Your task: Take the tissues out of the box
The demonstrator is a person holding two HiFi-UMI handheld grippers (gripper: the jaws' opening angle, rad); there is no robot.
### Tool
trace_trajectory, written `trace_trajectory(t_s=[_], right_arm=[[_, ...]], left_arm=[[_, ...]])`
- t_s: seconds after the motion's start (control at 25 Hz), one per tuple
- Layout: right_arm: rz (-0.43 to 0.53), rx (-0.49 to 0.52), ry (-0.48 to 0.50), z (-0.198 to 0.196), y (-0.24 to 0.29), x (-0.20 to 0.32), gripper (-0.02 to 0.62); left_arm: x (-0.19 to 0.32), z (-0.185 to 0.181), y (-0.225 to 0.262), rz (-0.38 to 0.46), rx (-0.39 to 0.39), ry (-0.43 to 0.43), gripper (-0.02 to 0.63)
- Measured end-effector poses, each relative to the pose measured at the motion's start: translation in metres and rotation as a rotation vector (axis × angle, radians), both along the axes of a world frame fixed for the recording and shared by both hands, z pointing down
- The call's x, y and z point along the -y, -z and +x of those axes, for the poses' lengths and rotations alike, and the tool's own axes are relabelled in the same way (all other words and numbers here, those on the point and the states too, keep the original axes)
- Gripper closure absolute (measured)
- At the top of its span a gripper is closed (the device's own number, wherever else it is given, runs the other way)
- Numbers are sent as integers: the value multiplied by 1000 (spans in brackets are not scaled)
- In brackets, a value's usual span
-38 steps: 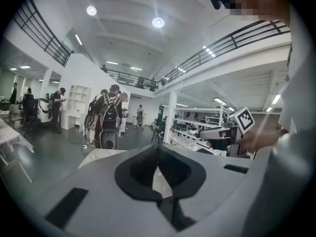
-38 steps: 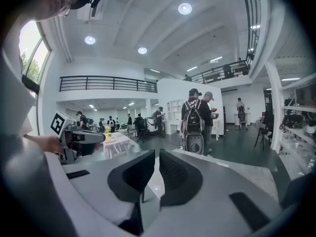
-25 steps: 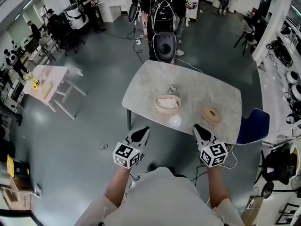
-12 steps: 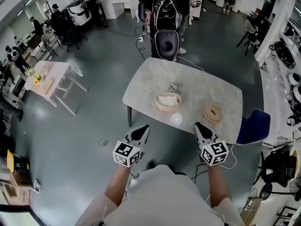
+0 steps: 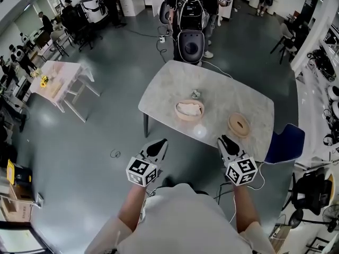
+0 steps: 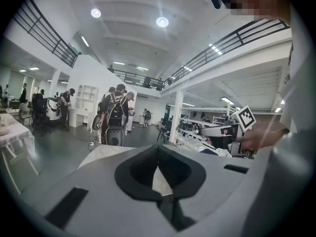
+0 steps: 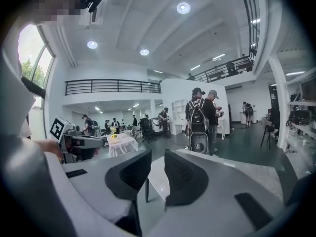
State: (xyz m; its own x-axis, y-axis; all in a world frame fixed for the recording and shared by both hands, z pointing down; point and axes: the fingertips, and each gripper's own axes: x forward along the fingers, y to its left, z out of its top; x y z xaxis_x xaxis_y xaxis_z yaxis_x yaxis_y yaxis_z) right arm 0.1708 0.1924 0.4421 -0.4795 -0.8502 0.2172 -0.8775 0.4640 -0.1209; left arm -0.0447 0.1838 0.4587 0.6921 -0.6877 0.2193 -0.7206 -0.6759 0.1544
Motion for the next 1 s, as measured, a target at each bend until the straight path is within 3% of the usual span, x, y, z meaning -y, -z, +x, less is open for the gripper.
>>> trace_trajectory(t_s=[0.16, 0.64, 1.0], right_arm=[[3, 5, 7, 9, -3, -5, 472], [-31, 12, 35, 11, -17, -11, 474], [-56, -1, 35, 3, -24, 17, 473]], left_arm=[[-9, 7, -5, -3, -1, 15, 597], [-26, 12, -13, -15, 11, 32, 597], [1, 5, -20, -37, -2, 32, 597]])
